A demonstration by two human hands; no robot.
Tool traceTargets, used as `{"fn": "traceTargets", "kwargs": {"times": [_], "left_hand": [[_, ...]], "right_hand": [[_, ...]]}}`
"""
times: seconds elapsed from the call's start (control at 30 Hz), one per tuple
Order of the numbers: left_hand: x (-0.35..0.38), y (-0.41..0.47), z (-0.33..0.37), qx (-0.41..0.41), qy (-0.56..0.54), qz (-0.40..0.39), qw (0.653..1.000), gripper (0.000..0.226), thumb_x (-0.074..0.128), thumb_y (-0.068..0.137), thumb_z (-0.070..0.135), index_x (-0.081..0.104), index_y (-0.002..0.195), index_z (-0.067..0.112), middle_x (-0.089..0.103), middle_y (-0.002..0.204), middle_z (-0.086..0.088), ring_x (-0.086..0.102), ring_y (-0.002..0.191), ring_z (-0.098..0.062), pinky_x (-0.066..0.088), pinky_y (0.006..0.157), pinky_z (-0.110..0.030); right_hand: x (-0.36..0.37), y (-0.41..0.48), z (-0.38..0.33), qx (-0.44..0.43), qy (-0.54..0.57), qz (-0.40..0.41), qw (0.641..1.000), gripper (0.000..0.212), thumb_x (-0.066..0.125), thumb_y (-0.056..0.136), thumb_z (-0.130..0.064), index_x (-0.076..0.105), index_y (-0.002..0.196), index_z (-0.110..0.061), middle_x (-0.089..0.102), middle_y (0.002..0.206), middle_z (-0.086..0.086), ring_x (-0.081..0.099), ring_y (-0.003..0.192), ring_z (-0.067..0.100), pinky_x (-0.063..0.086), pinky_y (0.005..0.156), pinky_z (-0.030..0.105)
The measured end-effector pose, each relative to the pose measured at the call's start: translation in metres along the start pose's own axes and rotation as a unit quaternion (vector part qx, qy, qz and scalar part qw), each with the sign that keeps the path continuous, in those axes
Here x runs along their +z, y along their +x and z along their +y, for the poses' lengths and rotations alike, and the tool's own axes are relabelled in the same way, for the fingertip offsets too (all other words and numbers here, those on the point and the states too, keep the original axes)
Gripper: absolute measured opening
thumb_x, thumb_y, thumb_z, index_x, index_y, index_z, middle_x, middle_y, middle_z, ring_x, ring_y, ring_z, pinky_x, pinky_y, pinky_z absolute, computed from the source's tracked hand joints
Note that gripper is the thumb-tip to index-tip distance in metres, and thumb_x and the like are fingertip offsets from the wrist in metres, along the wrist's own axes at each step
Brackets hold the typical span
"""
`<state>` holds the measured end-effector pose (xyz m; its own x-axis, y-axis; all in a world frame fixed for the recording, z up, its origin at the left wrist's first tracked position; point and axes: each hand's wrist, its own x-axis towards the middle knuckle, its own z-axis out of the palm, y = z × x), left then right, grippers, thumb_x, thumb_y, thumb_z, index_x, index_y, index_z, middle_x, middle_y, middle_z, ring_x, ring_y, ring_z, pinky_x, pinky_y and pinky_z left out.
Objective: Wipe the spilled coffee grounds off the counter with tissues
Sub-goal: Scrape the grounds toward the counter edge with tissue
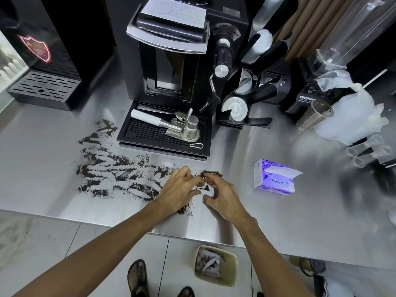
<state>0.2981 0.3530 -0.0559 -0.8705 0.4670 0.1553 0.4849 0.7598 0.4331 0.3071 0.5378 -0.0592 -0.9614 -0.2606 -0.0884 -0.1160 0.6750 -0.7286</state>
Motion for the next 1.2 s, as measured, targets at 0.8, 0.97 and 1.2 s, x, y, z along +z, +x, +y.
{"fn": "traceTargets", "kwargs": {"times": [0.8, 0.97, 1.2], "left_hand": [[-0.006, 0.017, -0.014, -0.008, -0.056, -0.056, 0.997, 0.056, 0.072, 0.082, 0.041, 0.042, 0.127, 0.027, 0.066, 0.115, 0.019, 0.033, 0.096, -0.006, 0.026, 0.083, -0.024], [-0.003, 0.016, -0.017, 0.01, -0.049, -0.052, 0.997, 0.061, 0.071, 0.083, 0.043, 0.04, 0.132, 0.025, 0.068, 0.113, 0.021, 0.039, 0.102, -0.008, 0.03, 0.087, -0.026], [0.002, 0.015, -0.022, 0.043, -0.017, -0.035, 0.998, 0.055, 0.069, 0.083, 0.046, 0.045, 0.129, 0.027, 0.069, 0.107, 0.022, 0.04, 0.094, -0.008, 0.027, 0.078, -0.025]], "right_hand": [[-0.002, 0.0, -0.004, 0.012, 0.011, -0.002, 1.0, 0.067, 0.073, 0.076, -0.005, 0.046, 0.133, -0.028, 0.069, 0.109, -0.015, 0.059, 0.106, -0.006, 0.036, 0.093, 0.004], [0.0, -0.003, -0.007, 0.012, 0.023, 0.024, 0.999, 0.067, 0.076, 0.075, -0.005, 0.048, 0.131, -0.026, 0.067, 0.105, -0.01, 0.062, 0.099, 0.0, 0.046, 0.093, 0.013], [0.007, -0.012, -0.007, 0.037, -0.003, 0.07, 0.997, 0.065, 0.08, 0.074, -0.015, 0.048, 0.128, -0.032, 0.066, 0.099, -0.009, 0.062, 0.093, 0.002, 0.049, 0.091, 0.017]]}}
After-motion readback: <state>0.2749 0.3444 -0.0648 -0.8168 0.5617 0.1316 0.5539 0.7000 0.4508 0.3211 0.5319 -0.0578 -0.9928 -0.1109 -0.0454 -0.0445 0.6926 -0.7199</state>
